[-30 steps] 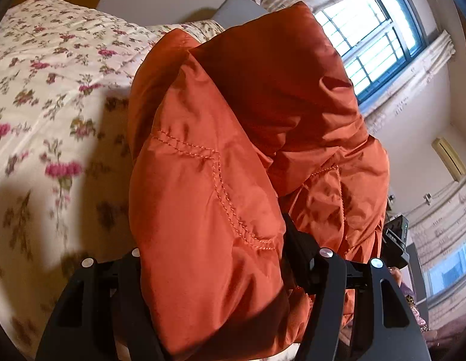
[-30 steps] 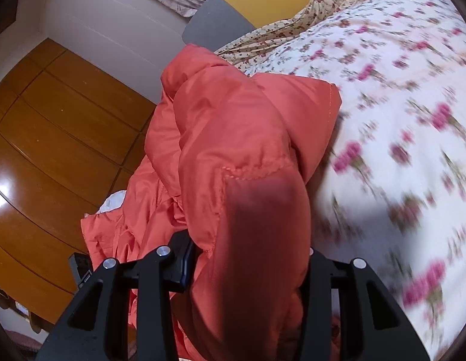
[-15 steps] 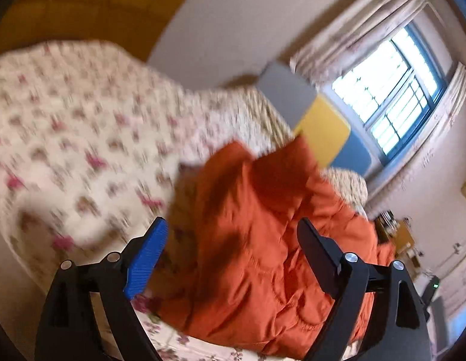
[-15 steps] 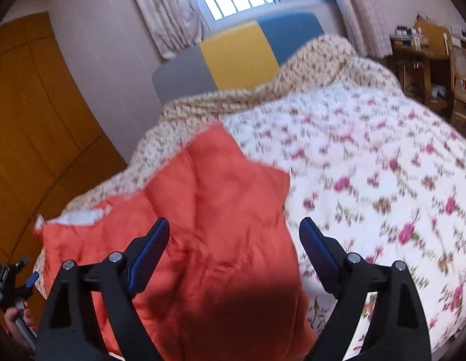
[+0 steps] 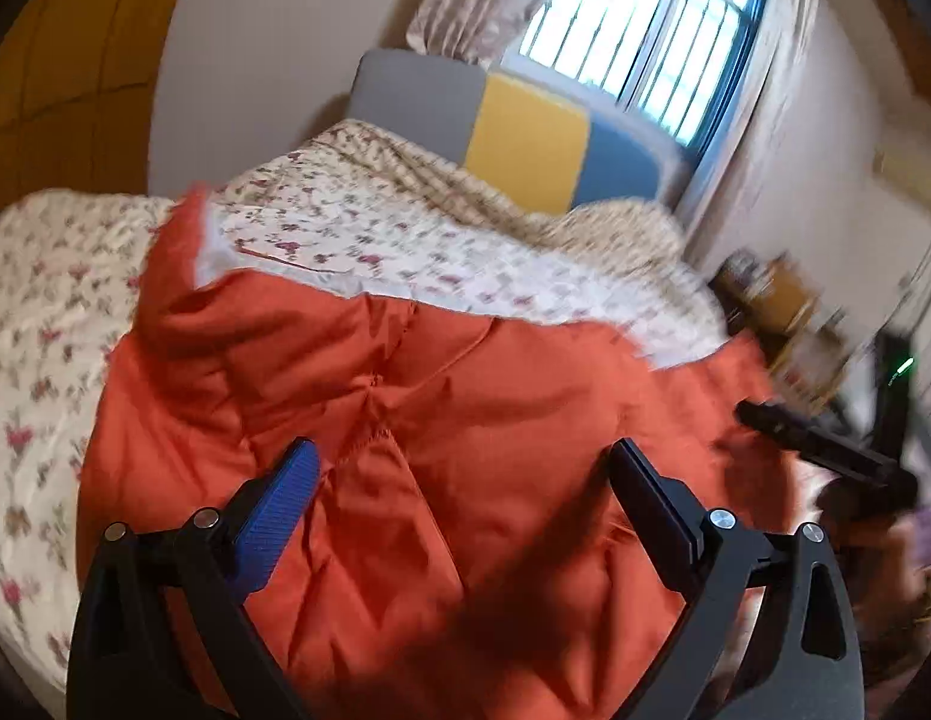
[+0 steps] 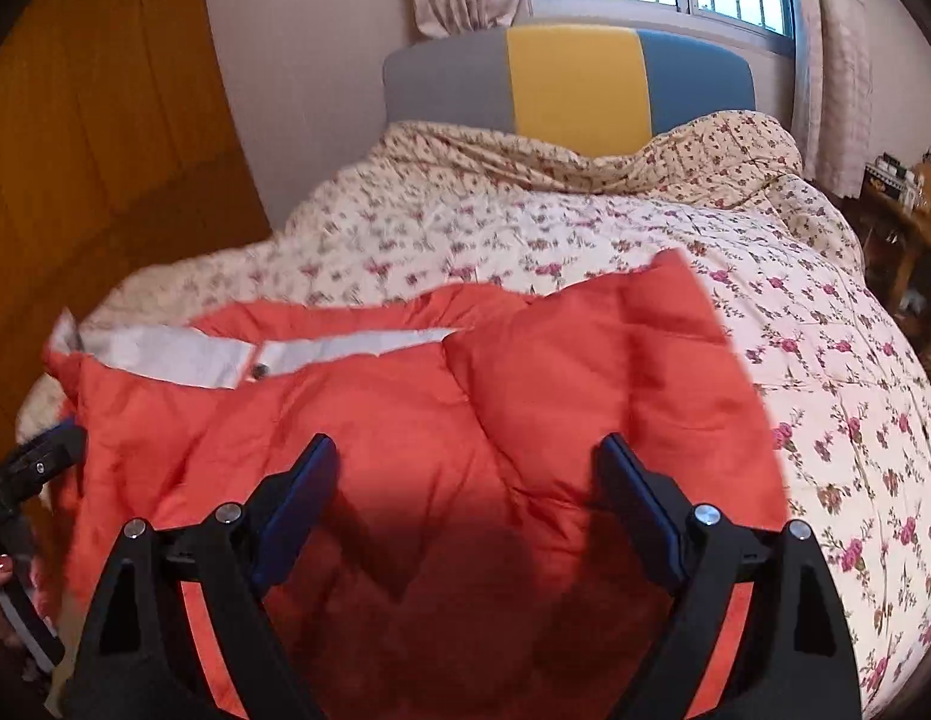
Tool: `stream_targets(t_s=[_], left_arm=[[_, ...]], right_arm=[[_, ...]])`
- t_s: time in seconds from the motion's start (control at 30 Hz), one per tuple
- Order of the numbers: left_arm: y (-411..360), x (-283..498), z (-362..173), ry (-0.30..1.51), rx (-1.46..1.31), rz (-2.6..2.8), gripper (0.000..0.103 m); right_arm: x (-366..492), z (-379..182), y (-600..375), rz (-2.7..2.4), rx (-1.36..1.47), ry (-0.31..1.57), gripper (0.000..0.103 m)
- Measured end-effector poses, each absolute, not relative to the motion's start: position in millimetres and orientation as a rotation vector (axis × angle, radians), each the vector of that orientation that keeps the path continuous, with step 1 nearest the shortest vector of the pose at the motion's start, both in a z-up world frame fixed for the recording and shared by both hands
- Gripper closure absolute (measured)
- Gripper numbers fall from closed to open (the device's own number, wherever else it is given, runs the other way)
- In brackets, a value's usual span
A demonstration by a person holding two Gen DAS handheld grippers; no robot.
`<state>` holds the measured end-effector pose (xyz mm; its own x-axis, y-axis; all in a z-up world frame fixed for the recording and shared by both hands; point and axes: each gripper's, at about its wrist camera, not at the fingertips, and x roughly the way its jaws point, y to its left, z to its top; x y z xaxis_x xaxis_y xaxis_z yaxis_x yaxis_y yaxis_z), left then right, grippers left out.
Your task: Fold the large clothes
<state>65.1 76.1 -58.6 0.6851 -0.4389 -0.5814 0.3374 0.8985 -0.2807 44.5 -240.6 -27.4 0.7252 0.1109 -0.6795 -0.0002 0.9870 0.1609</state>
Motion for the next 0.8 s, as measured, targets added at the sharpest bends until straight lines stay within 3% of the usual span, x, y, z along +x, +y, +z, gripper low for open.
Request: stream_targets(t_s=[0.07,0.1,0.13,0.17,0.2,0.3,0.37,0.57,0.8], left_arm=[[69.2,79.5,-71.8,0.715,-0.115,-0.415,0.007],[67.9,83.6,-77.4,0.730,-0.112,-0.405,0.014],[68.3,87.2,-81.5,0.734,-0.115,-0.401,0.022],[69.5,88.9,-83.3,0.734,-0.117,-0.399,0.038],[72.8,93.1,-85.7,0.737,-0.134,-0.403,0.052],[82.1,101.7,-79.1,0.748,-0.179,-0.418,0.079],[83.4,108.6,-64.6,0.719,-0.162,-0.415,0.085],[76.4,140.1,-33.5,0.649,-0.163,-0.383,0.087],[63.7,196.3,-60.9,0.712,-0.093,-0.327,0.087]], right_arm=[[53.8,-45.0,-234.0,0.044,0.126,0.778,0.040],[58.5,-53.2,-231.2,0.040,0.116,0.792,0.059],[60.2,-57.7,-229.3,0.040,0.116,0.797,0.076],[61.3,-59.9,-227.7,0.050,0.120,0.801,0.082],[61.8,-59.8,-226.5,0.057,0.117,0.800,0.100],[69.4,-48.3,-231.2,0.087,0.140,0.775,0.103],[77.5,-33.6,-236.4,0.084,0.151,0.741,0.103],[113.5,-1.8,-246.9,0.082,0.163,0.677,0.103],[164.1,-39.0,-253.8,0.084,0.169,0.747,0.103]])
